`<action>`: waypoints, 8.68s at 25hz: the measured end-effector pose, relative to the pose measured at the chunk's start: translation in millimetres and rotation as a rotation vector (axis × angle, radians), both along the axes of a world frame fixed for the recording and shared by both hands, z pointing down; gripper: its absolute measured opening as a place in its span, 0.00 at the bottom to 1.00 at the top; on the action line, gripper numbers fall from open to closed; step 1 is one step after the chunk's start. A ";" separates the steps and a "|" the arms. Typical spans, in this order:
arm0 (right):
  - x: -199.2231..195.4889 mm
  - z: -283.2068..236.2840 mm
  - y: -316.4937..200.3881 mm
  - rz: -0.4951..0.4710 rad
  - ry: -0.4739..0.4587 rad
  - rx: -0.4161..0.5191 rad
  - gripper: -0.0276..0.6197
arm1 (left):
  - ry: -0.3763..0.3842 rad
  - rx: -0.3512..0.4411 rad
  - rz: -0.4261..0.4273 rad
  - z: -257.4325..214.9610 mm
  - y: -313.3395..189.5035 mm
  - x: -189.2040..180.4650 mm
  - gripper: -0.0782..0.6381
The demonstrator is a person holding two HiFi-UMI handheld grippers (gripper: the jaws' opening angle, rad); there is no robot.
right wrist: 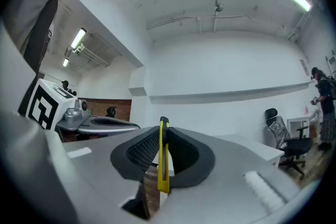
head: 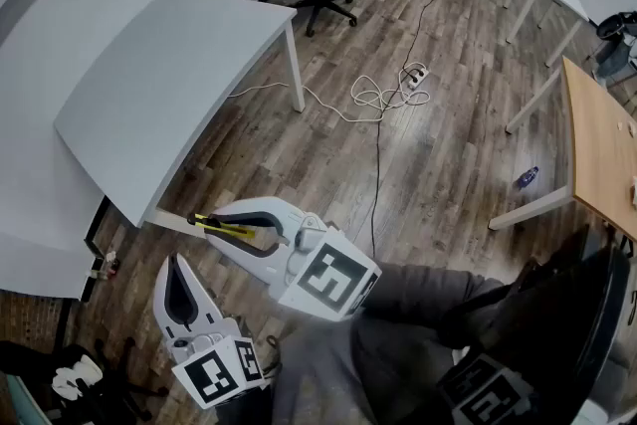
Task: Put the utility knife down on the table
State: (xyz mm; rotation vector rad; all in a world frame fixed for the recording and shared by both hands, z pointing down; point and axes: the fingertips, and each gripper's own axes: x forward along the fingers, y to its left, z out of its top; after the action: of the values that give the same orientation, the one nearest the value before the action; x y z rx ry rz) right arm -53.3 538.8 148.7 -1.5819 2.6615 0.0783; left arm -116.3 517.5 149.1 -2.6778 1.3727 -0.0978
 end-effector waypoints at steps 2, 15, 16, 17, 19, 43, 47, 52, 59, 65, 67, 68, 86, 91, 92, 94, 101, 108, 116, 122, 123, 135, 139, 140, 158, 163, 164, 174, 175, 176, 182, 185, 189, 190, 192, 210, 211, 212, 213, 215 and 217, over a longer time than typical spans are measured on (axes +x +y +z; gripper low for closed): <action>2.6 4.6 7.9 -0.014 0.010 0.003 0.13 | 0.002 -0.001 -0.010 4.8 8.9 3.3 0.11; 28.0 7.8 11.3 -0.018 -0.003 0.007 0.12 | -0.011 -0.011 -0.014 12.2 14.9 28.4 0.11; 27.2 7.5 11.7 -0.023 -0.007 0.008 0.12 | -0.011 -0.013 -0.016 12.8 15.6 28.0 0.11; 27.5 7.1 13.1 -0.029 -0.010 0.010 0.12 | -0.010 -0.015 -0.019 13.2 17.2 28.7 0.11; 34.7 6.6 18.9 -0.044 -0.006 0.020 0.12 | -0.010 -0.016 -0.027 14.5 22.7 36.0 0.11; 38.1 50.5 -131.6 -0.085 -0.030 -0.068 0.12 | -0.028 -0.102 -0.080 65.8 -125.7 30.8 0.11; 30.3 50.8 -174.5 -0.079 -0.023 -0.074 0.12 | -0.076 -0.065 -0.051 58.9 -173.8 25.6 0.11; 22.6 36.0 -227.9 -0.062 0.005 -0.018 0.12 | -0.039 -0.006 -0.055 35.8 -234.2 15.7 0.11; 30.4 14.9 -279.5 -0.028 0.029 0.027 0.12 | -0.001 0.030 -0.049 19.5 -279.5 17.8 0.11; 41.0 27.8 -310.8 -0.032 0.019 0.007 0.12 | -0.013 0.003 -0.046 32.6 -310.2 33.3 0.11; 49.8 38.5 -323.4 -0.033 0.019 -0.020 0.12 | -0.017 -0.009 -0.054 39.0 -323.7 42.5 0.11; 53.9 43.5 -330.0 -0.035 0.015 -0.034 0.12 | -0.017 -0.015 -0.060 42.4 -330.8 46.9 0.11; 120.0 64.9 -472.3 -0.216 -0.068 -0.104 0.12 | -0.075 -0.079 -0.228 64.3 -463.0 117.0 0.11; 114.6 65.4 -499.8 -0.253 -0.077 -0.112 0.12 | -0.090 -0.096 -0.271 63.7 -486.6 108.4 0.11; 112.0 67.1 -508.4 -0.260 -0.080 -0.118 0.12 | -0.090 -0.101 -0.278 65.5 -495.1 105.8 0.11; 104.8 72.9 -532.2 -0.272 -0.073 -0.135 0.12 | -0.085 -0.114 -0.288 71.4 -518.6 98.8 0.11; 92.1 85.9 -570.3 -0.277 -0.034 -0.132 0.12 | -0.058 -0.121 -0.291 87.0 -556.8 86.0 0.11; 79.9 92.6 -610.0 -0.274 -0.009 -0.131 0.12 | -0.049 -0.135 -0.270 96.8 -597.6 78.1 0.11; 46.7 108.7 -678.7 -0.246 0.006 -0.183 0.12 | -0.093 -0.139 -0.229 113.5 -660.9 45.7 0.11; 43.8 111.5 -698.4 -0.257 0.024 -0.209 0.12 | -0.074 -0.157 -0.244 116.1 -682.4 45.3 0.11; 43.7 114.4 -701.6 -0.262 0.028 -0.218 0.12 | -0.083 -0.157 -0.242 117.8 -685.8 46.0 0.11; 53.7 152.0 -733.5 -0.298 0.031 -0.298 0.12 | -0.080 -0.247 -0.270 159.8 -711.6 59.0 0.11; 61.8 163.2 -741.4 -0.293 0.032 -0.316 0.12 | -0.079 -0.273 -0.262 172.0 -717.1 68.1 0.11; 62.4 165.2 -742.4 -0.293 0.031 -0.321 0.12 | -0.081 -0.280 -0.260 174.1 -717.4 69.4 0.11; 72.0 206.5 -752.9 -0.303 0.030 -0.397 0.12 | -0.088 -0.334 -0.248 206.6 -726.1 84.3 0.11; 69.4 215.2 -756.6 -0.305 0.035 -0.412 0.12 | -0.083 -0.350 -0.254 214.9 -729.4 80.4 0.11; 68.2 216.7 -757.9 -0.304 0.036 -0.416 0.12 | -0.083 -0.353 -0.254 216.2 -730.5 78.7 0.11; 61.7 231.2 -769.1 -0.298 0.050 -0.439 0.12 | -0.081 -0.383 -0.255 230.6 -739.1 69.7 0.11; 58.8 232.7 -772.6 -0.299 0.051 -0.446 0.12 | -0.080 -0.387 -0.254 232.3 -742.8 67.0 0.11; 57.1 234.2 -774.8 -0.299 0.052 -0.451 0.12 | -0.078 -0.391 -0.255 233.7 -745.2 65.2 0.11; 53.7 243.8 -781.1 -0.303 0.054 -0.471 0.12 | -0.070 -0.413 -0.261 242.9 -752.4 61.2 0.11; 53.2 247.8 -785.2 -0.305 0.053 -0.477 0.12 | -0.064 -0.423 -0.263 246.7 -756.3 61.8 0.11; 55.3 252.2 -788.2 -0.304 0.053 -0.487 0.12 | -0.069 -0.431 -0.258 250.6 -759.1 64.1 0.11; 55.8 253.9 -788.4 -0.302 0.053 -0.493 0.12 | -0.070 -0.434 -0.257 252.0 -759.5 64.5 0.11; 55.5 256.4 -789.8 -0.300 0.052 -0.498 0.12 | -0.071 -0.438 -0.253 254.0 -761.3 64.9 0.11; 56.9 279.8 -802.6 -0.311 0.047 -0.538 0.12 | -0.068 -0.485 -0.255 273.8 -772.1 68.6 0.11; 56.3 280.6 -803.3 -0.312 0.045 -0.537 0.12 | -0.068 -0.488 -0.257 275.0 -772.3 67.8 0.11; 56.2 282.6 -803.7 -0.309 0.046 -0.543 0.12 | -0.068 -0.490 -0.258 276.0 -772.9 66.9 0.11; 56.3 285.1 -803.9 -0.306 0.048 -0.553 0.12 | -0.068 -0.491 -0.258 276.8 -773.8 66.2 0.11; 55.9 289.2 -804.5 -0.305 0.052 -0.562 0.12 | -0.067 -0.494 -0.259 278.5 -775.3 65.1 0.11; 55.3 292.1 -804.7 -0.308 0.057 -0.559 0.12 | -0.070 -0.497 -0.257 280.7 -775.3 64.6 0.11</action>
State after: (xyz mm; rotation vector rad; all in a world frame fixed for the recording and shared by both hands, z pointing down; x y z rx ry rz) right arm 2.0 -265.9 440.8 -1.2439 3.1108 -0.6944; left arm -51.7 -257.8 429.9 -2.8059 1.8689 -0.6292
